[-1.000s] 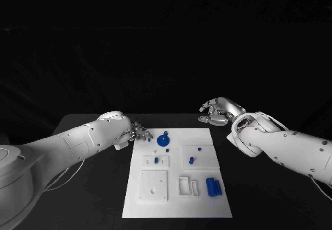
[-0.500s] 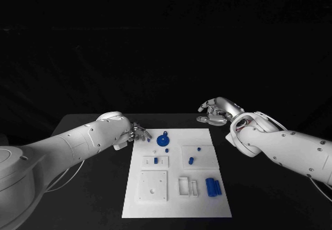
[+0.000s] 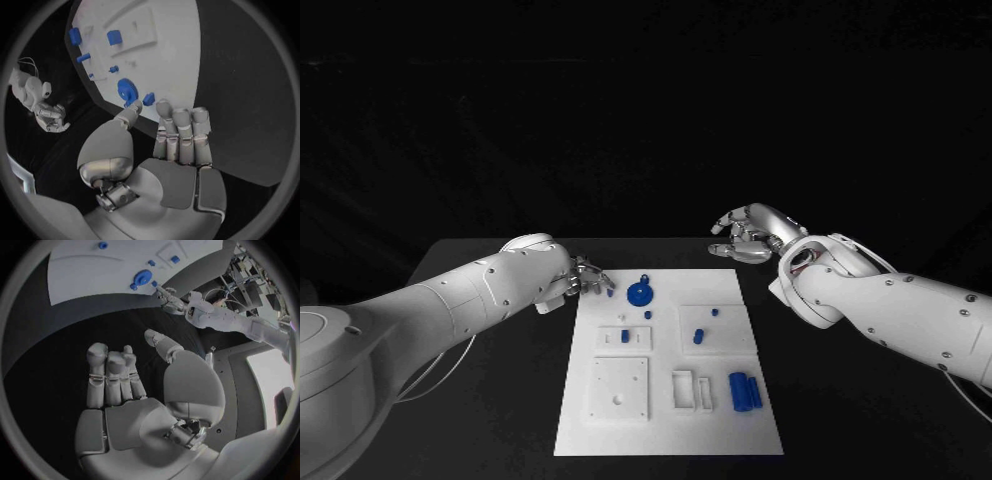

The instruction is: Assemble the parts on the task board

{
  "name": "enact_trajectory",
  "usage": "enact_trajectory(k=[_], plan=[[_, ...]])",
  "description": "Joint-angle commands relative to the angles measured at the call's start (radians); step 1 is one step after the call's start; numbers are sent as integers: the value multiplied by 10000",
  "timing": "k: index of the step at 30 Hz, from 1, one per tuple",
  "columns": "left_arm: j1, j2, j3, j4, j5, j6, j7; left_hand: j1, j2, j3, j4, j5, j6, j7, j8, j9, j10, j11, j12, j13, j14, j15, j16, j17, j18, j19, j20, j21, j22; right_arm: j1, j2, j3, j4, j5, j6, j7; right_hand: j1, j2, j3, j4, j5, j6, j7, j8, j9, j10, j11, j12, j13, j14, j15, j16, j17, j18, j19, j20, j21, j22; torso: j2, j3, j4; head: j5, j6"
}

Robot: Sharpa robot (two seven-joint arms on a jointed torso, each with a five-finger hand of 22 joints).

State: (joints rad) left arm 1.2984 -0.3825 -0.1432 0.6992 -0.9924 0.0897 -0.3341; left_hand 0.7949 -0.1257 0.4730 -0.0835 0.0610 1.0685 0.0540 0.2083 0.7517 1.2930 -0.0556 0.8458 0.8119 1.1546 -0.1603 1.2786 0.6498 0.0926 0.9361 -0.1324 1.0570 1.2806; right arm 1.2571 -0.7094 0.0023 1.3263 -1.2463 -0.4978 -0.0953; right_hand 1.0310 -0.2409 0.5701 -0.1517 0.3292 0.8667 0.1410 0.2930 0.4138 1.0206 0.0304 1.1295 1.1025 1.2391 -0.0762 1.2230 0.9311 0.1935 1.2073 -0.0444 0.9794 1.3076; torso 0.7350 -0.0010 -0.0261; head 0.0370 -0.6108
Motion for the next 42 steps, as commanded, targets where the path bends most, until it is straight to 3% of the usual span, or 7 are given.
enact_trajectory(k=[1,14,17,27,42], plan=[[-41,66,4,-79,360,201,156,34,113,-71,-43,-54,-157,40,-87,-31,-76,5,23,-12,-48,2,48,-11,-151,-90,-1135,-50,22,-3,15,4,2,-65,88,97,73,-4,3,34,39,13,51,13,-14,-73,24,62,-17,-2,-10,-64,16,683,-5,-86,-42,116,3,-4,-5,9,-6],[-83,114,5,-156,640,204,257,109,235,-96,-120,-41,-212,60,-122,-53,-76,25,42,-15,-48,20,69,-11,-157,-94,-1135,-43,42,-3,11,4,5,-65,93,95,76,-3,4,34,38,13,51,13,-14,-73,24,64,-19,-2,-10,-64,16,683,-5,-87,-42,116,5,-1,-1,-27,-5],[-83,134,5,-159,698,209,284,339,452,-57,-323,-16,-353,102,-201,-90,-91,63,54,-19,-64,52,81,-14,-162,-110,-1131,-36,64,-3,12,4,4,-65,94,95,77,-3,4,33,38,13,51,13,-14,-73,24,64,-20,-2,-10,-64,16,683,-4,-87,-42,117,5,-3,0,-30,-12],[-83,105,7,-159,805,182,303,588,823,-89,-684,93,-409,140,-238,-123,-105,102,90,-36,-82,91,111,-26,-190,-128,-1098,-33,105,-3,15,4,-9,-66,96,95,83,0,5,32,38,14,51,14,-14,-72,24,67,-23,0,-11,-63,17,683,-3,-87,-42,118,3,4,-6,-28,-13],[-82,106,10,-167,904,164,307,569,817,-150,-773,112,-452,155,-266,-144,-113,115,99,-47,-88,102,118,-35,-201,-127,-1086,-39,115,-3,12,4,-6,-66,118,89,86,0,2,31,36,16,50,15,-15,-72,23,74,-29,2,-11,-62,17,683,0,-87,-43,120,6,0,3,-28,8]])
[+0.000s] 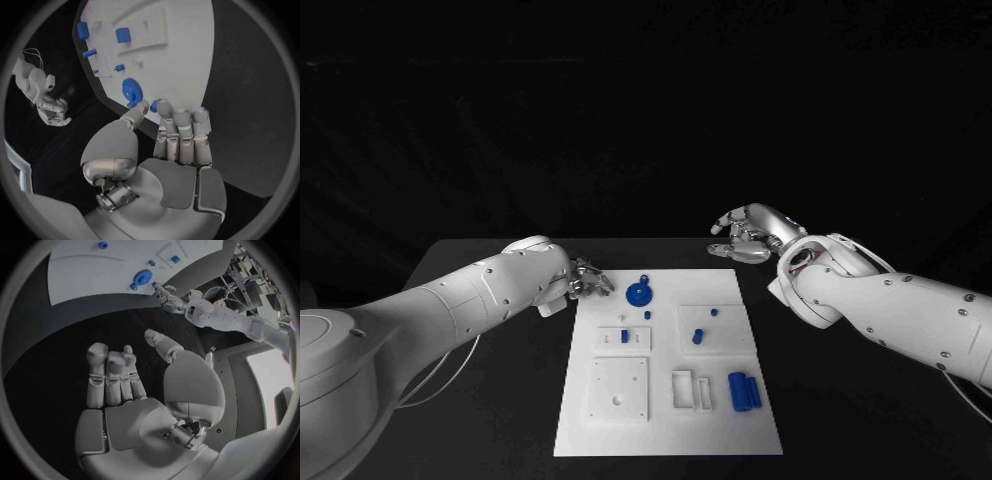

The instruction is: Assemble the parts on the task board

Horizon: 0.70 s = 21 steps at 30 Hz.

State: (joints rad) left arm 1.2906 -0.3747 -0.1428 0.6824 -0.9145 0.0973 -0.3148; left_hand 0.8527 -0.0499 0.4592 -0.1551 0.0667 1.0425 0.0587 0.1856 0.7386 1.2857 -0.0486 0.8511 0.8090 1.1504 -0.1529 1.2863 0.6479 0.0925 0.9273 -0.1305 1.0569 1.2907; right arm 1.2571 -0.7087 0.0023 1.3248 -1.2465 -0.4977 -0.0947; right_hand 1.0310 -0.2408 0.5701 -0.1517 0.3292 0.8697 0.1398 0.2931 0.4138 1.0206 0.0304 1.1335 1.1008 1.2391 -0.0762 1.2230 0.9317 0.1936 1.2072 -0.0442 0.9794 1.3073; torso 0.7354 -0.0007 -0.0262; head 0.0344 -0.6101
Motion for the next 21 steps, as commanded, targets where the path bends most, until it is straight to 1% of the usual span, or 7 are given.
enact_trajectory(k=[1,5,8,10,12,18,21], plan=[[-3,32,5,-8,127,88,113,-13,55,-15,-58,53,-194,108,-40,-14,-40,45,47,-17,-45,29,41,-16,-201,-39,-1105,-39,15,-3,5,4,9,-65,118,82,87,1,2,32,37,-14,62,15,-14,-72,23,35,-12,1,-11,-62,12,682,1,-89,-43,123,2,-3,2,2,3],[-3,42,5,-31,135,64,106,-101,-21,-64,-35,22,-210,115,-53,-26,-47,52,51,-25,-47,36,42,-23,-206,-36,-1098,-50,14,-3,6,4,7,-65,118,82,86,0,1,32,36,-14,63,15,-15,-72,23,36,-14,1,-11,-62,12,682,1,-88,-43,123,4,-5,1,-1,7],[-3,54,5,-45,135,25,102,-199,-179,-97,21,-29,-221,116,-64,-40,-51,52,58,-34,-44,36,46,-32,-201,-27,-1100,-65,10,-3,7,4,10,-65,116,80,85,0,0,33,35,-14,63,15,-15,-72,23,37,-15,2,-11,-62,12,682,2,-88,-43,124,6,-5,2,-1,5],[-3,69,5,-63,135,33,93,-303,-352,-121,100,-76,-235,117,-75,-52,-55,53,62,-42,-45,37,45,-40,-195,-16,-1102,-80,6,-3,7,4,11,-65,115,81,85,0,-1,33,34,-14,62,15,-15,-72,23,38,-16,2,-11,-62,12,682,2,-88,-43,124,4,-2,1,-2,3],[-3,83,5,-75,135,35,86,-340,-440,-109,150,-87,-239,116,-79,-59,-56,51,66,-48,-41,35,48,-45,-187,-7,-1107,-89,4,-3,8,4,13,-65,115,81,84,0,-2,34,33,-14,63,15,-15,-72,23,39,-17,2,-11,-62,12,682,2,-88,-43,124,5,-2,-1,-6,5],[-2,181,5,-246,135,189,88,-348,-464,-84,187,-86,-246,115,-83,-64,-56,50,71,-51,-39,33,51,-49,-181,1,-1110,-94,3,-2,9,4,20,-65,119,77,84,3,-3,35,32,-14,63,15,-15,-72,23,41,-19,2,-11,-62,12,682,3,-88,-44,125,6,-2,-7,2,-1],[-2,206,4,-307,136,212,89,-351,-465,-80,194,-86,-246,115,-83,-65,-56,50,72,-52,-38,32,52,-49,-180,2,-1110,-95,3,-2,9,4,30,-66,119,76,84,4,-3,36,31,-14,63,15,-15,-73,23,42,-21,2,-11,-62,12,682,3,-88,-44,125,5,6,-9,6,-10]])
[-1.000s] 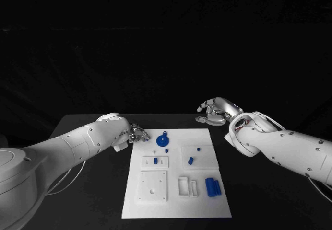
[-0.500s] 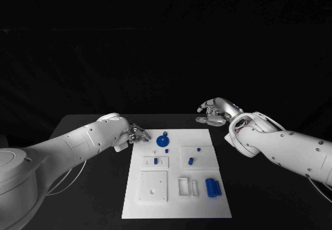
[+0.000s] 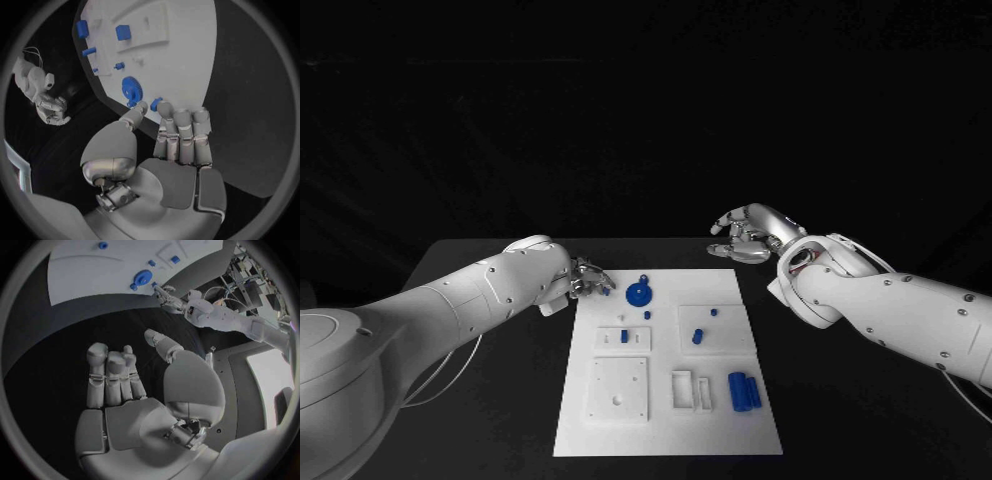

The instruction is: Assemble the parts on the task board

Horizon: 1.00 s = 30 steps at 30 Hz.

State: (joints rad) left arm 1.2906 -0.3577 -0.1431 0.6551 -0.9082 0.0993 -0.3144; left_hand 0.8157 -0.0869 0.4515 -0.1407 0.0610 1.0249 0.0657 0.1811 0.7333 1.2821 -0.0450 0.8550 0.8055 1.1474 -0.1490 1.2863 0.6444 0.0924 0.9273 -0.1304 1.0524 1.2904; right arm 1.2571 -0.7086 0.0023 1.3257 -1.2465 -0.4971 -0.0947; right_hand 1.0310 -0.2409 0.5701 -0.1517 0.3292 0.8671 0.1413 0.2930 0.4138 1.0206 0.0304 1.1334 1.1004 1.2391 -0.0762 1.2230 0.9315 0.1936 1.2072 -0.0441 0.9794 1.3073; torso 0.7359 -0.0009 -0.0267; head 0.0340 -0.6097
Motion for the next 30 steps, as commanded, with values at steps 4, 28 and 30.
enact_trajectory(k=[4,28,30], plan=[[-2,62,6,-82,72,229,84,20,-92,10,65,-29,-71,44,-39,-13,-20,13,36,-18,-8,-7,54,-16,-177,4,-1112,-52,6,-2,10,4,15,-67,113,76,84,6,-4,36,30,13,48,15,-16,-73,23,43,-19,2,-11,-62,14,682,4,-89,-45,126,-4,5,-1,-5,-7],[-3,134,0,-165,72,328,202,841,1147,335,-707,777,82,38,84,25,20,15,125,-60,-11,1,146,-30,-207,9,-1076,-1,124,-2,12,4,17,-77,149,75,84,21,-1,46,29,18,47,18,-16,-73,22,51,-27,3,-12,-62,14,682,6,-87,-47,128,-10,-3,7,-24,-33],[-3,131,0,-170,72,289,263,1094,1162,659,-751,65,203,-4,156,53,50,-12,130,-75,-4,-27,152,-37,-190,22,-1092,-16,119,-2,9,4,16,-77,149,75,85,21,0,46,29,19,47,18,-16,-73,22,52,-28,3,-12,-62,14,682,6,-87,-48,128,-11,-1,6,-22,-34]])
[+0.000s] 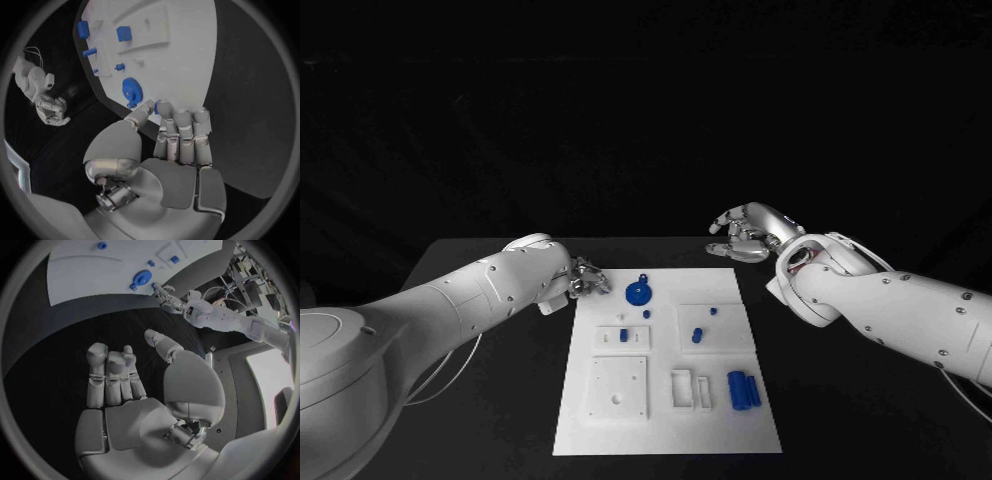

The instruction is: Assemble the parts on the task board

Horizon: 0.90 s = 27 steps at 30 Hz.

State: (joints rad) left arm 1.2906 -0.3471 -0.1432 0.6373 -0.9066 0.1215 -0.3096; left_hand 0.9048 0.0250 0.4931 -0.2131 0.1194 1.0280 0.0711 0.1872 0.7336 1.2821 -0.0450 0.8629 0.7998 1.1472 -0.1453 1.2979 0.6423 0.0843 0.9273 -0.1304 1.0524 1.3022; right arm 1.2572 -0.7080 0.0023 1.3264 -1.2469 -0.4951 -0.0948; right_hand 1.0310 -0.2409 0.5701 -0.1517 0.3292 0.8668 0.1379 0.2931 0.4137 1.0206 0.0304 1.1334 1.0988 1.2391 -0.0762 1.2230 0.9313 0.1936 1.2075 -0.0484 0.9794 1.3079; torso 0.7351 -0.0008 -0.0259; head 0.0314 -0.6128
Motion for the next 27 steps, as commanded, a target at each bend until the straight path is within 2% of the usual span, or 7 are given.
enact_trajectory(k=[1,6,15,20,25,27], plan=[[-4,24,2,5,79,41,233,237,20,443,95,-587,214,-56,112,46,77,-21,48,-35,12,-63,34,-26,-125,38,-1083,-28,-6,-3,2,4,9,-73,130,77,85,22,0,46,29,22,80,18,-15,-73,22,52,-13,3,-12,-62,17,682,3,-44,-48,123,0,-1,-3,5,-3],[-4,-21,5,45,328,-59,308,359,75,895,202,-591,506,-120,261,72,189,-75,39,-99,86,-92,61,-55,-150,96,-1087,-6,23,-3,-10,4,5,-73,142,78,83,22,-1,49,29,22,80,19,-15,-73,22,54,-15,3,-12,-62,17,682,3,-43,-48,123,-2,0,-4,8,-5],[6,-357,20,410,939,-194,320,355,232,1096,167,-576,647,-165,321,61,255,-119,51,-123,141,-129,101,-65,-166,127,-1098,23,59,-3,-59,4,17,-73,163,66,83,22,0,51,31,22,80,19,-16,-74,22,56,-19,3,-12,-63,17,682,3,-43,-49,124,-16,8,12,8,-10],[44,-710,28,861,1319,-200,280,333,283,1140,154,-578,669,-173,326,52,271,-128,59,-126,153,-137,115,-66,-169,133,-1101,31,69,-3,-95,4,18,-73,175,59,85,22,0,51,32,22,80,19,-16,-75,22,58,-21,3,-13,-63,17,682,3,-42,-50,125,-19,6,20,9,-3],[170,-1121,27,1462,1603,-100,188,286,342,1179,153,-584,690,-179,330,40,285,-134,65,-129,164,-143,128,-67,-175,136,-1103,37,80,-3,-130,3,21,-73,196,48,88,21,2,51,34,22,80,18,-17,-76,21,59,-23,3,-13,-63,17,682,3,-42,-51,125,-20,7,30,23,16],[234,-1313,27,1781,1656,4,145,268,361,1191,152,-587,694,-181,329,36,288,-135,66,-131,166,-144,132,-67,-177,134,-1103,37,83,-3,-144,3,16,-73,196,45,90,20,2,50,35,21,80,18,-17,-77,21,60,-24,2,-13,-63,17,682,2,-42,-51,126,-36,8,54,28,18]])
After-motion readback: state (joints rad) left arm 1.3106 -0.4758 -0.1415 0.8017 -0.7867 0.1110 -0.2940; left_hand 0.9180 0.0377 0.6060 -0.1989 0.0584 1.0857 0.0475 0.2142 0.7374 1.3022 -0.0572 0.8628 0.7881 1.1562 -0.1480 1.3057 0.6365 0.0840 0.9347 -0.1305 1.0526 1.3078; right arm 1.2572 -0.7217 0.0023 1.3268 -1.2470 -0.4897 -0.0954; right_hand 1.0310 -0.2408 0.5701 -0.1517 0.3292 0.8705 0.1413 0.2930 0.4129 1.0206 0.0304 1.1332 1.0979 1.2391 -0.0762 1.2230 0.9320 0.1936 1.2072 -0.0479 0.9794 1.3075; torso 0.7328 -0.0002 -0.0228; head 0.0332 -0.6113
